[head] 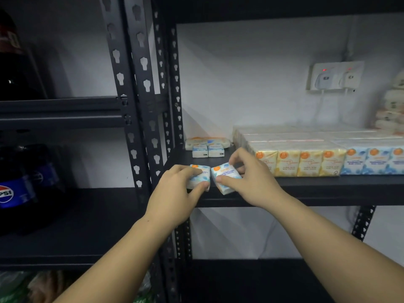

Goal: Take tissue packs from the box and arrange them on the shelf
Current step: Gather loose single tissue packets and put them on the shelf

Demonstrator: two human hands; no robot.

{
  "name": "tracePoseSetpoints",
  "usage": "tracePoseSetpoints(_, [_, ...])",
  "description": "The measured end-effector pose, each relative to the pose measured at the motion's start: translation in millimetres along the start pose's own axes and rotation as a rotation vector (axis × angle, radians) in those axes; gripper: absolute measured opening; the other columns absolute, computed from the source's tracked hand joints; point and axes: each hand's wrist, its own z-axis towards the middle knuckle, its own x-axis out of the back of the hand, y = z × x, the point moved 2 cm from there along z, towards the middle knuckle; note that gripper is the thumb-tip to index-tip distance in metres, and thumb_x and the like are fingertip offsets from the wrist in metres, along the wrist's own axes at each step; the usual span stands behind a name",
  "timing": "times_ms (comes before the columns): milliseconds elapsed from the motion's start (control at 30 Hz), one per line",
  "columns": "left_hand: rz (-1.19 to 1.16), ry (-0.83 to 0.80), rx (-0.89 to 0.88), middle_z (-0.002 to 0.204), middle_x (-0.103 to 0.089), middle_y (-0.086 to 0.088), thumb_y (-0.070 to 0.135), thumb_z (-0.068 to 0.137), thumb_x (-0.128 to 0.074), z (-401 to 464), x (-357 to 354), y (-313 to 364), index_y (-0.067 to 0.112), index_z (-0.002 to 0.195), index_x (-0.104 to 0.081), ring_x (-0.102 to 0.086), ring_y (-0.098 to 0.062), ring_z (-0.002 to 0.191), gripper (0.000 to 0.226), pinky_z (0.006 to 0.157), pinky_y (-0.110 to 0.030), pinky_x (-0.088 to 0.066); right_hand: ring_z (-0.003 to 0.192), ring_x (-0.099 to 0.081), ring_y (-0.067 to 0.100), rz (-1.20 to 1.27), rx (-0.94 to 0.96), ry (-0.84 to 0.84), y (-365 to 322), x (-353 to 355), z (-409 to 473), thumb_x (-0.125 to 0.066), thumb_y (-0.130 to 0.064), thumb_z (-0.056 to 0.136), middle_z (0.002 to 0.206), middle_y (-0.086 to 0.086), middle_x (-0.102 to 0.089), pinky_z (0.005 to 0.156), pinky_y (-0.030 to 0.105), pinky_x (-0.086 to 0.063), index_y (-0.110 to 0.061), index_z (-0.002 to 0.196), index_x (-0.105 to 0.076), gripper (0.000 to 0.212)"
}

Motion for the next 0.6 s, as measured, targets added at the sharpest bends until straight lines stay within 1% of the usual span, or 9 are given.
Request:
tracePoseSetpoints(67, [0.045, 0.022, -0.028, 0.127, -0.056, 0.019, 0.054, 0.093, -0.065, 0, 0, 1, 0.041, 0.124, -0.069, -0.051, -0.006, 0.12, 0.034, 0.086, -0.032, -0.052, 0.104, -0.061, 0.012, -0.073, 0.025, 0.023, -1, -2, 3, -0.081, -0.044, 0.084, 0.111, -0.008, -0.061, 0.075, 0.025, -0.045, -0.029, 0.088, -0.066, 0.022])
tracePoseSetpoints(100, [0.078, 0.038, -0.043, 0.125, -0.056, 0.019, 0.055, 0.093, -0.064, 0, 0, 1, 0.04, 0.124, -0.07, -0.049, -0.006, 0.12, 0.035, 0.082, -0.032, -0.052, 0.107, -0.059, 0.011, -0.105, 0.033, 0.021, -2, -3, 4, -0.079, -0.044, 0.087, 0.114, -0.008, -0.061, 0.078, 0.025, -0.042, -0.027, 0.087, -0.071, 0.019])
tracePoseSetpoints(167, [0.14, 0.064, -0.08, 0.121, -0.057, 0.019, 0.054, 0.094, -0.063, 0, 1, 2, 0.038, 0.124, -0.071, -0.047, -0.006, 0.118, 0.035, 0.077, -0.029, -0.049, 0.112, -0.055, 0.008, -0.145, 0.043, -0.004, -2, -3, 3, -0.073, -0.046, 0.091, 0.12, -0.009, -0.06, 0.086, 0.026, -0.04, -0.025, 0.093, -0.078, 0.022])
tracePoseSetpoints(200, [0.161, 0.067, -0.099, 0.12, -0.059, 0.018, 0.053, 0.095, -0.063, 0, 1, 1, 0.037, 0.125, -0.07, -0.047, -0.007, 0.117, 0.035, 0.077, -0.028, -0.047, 0.115, -0.053, 0.006, -0.141, 0.045, -0.029, -1, -1, 2, -0.072, -0.047, 0.091, 0.124, -0.011, -0.058, 0.091, 0.026, -0.04, -0.025, 0.099, -0.079, 0.025])
tracePoseSetpoints(267, [0.166, 0.056, -0.122, 0.119, -0.062, 0.016, 0.048, 0.097, -0.062, 0, 2, 0, 0.035, 0.126, -0.069, -0.051, -0.009, 0.115, 0.033, 0.082, -0.027, -0.047, 0.119, -0.054, 0.004, -0.126, 0.06, -0.092, 3, 3, -2, -0.072, -0.044, 0.09, 0.129, -0.015, -0.058, 0.097, 0.027, -0.043, -0.025, 0.112, -0.079, 0.03])
tracePoseSetpoints(367, [0.119, 0.045, -0.122, 0.118, -0.064, 0.016, 0.043, 0.097, -0.064, 0, 3, -2, 0.032, 0.122, -0.07, -0.057, -0.009, 0.112, 0.028, 0.087, -0.026, -0.047, 0.116, -0.057, 0.006, -0.163, 0.126, -0.146, 9, 7, -4, -0.074, -0.037, 0.087, 0.122, -0.017, -0.061, 0.095, 0.027, -0.047, -0.024, 0.121, -0.075, 0.036])
tracePoseSetpoints(433, [0.105, 0.039, -0.121, 0.118, -0.064, 0.016, 0.043, 0.097, -0.066, 2, 3, -3, 0.032, 0.122, -0.072, -0.059, -0.008, 0.11, 0.029, 0.088, -0.027, -0.049, 0.11, -0.057, 0.007, -0.191, 0.169, -0.12, 7, 6, -2, -0.075, -0.041, 0.086, 0.115, -0.018, -0.062, 0.093, 0.029, -0.048, -0.026, 0.117, -0.074, 0.034])
tracePoseSetpoints(500, [0.101, 0.027, -0.11, 0.119, -0.065, 0.015, 0.043, 0.096, -0.068, 6, 3, -1, 0.031, 0.123, -0.072, -0.06, -0.008, 0.11, 0.03, 0.091, -0.027, -0.05, 0.106, -0.054, 0.006, -0.211, 0.193, -0.1, 5, 3, -1, -0.077, -0.046, 0.086, 0.109, -0.018, -0.062, 0.089, 0.027, -0.046, -0.027, 0.113, -0.073, 0.033])
tracePoseSetpoints(600, [0.101, 0.014, -0.099, 0.12, -0.065, 0.012, 0.04, 0.096, -0.07, 10, 0, 3, 0.03, 0.123, -0.072, -0.06, -0.009, 0.111, 0.03, 0.092, -0.025, -0.048, 0.106, -0.053, 0.006, -0.209, 0.21, -0.082, 5, 0, 2, -0.077, -0.05, 0.086, 0.109, -0.016, -0.061, 0.087, 0.027, -0.045, -0.029, 0.11, -0.072, 0.032])
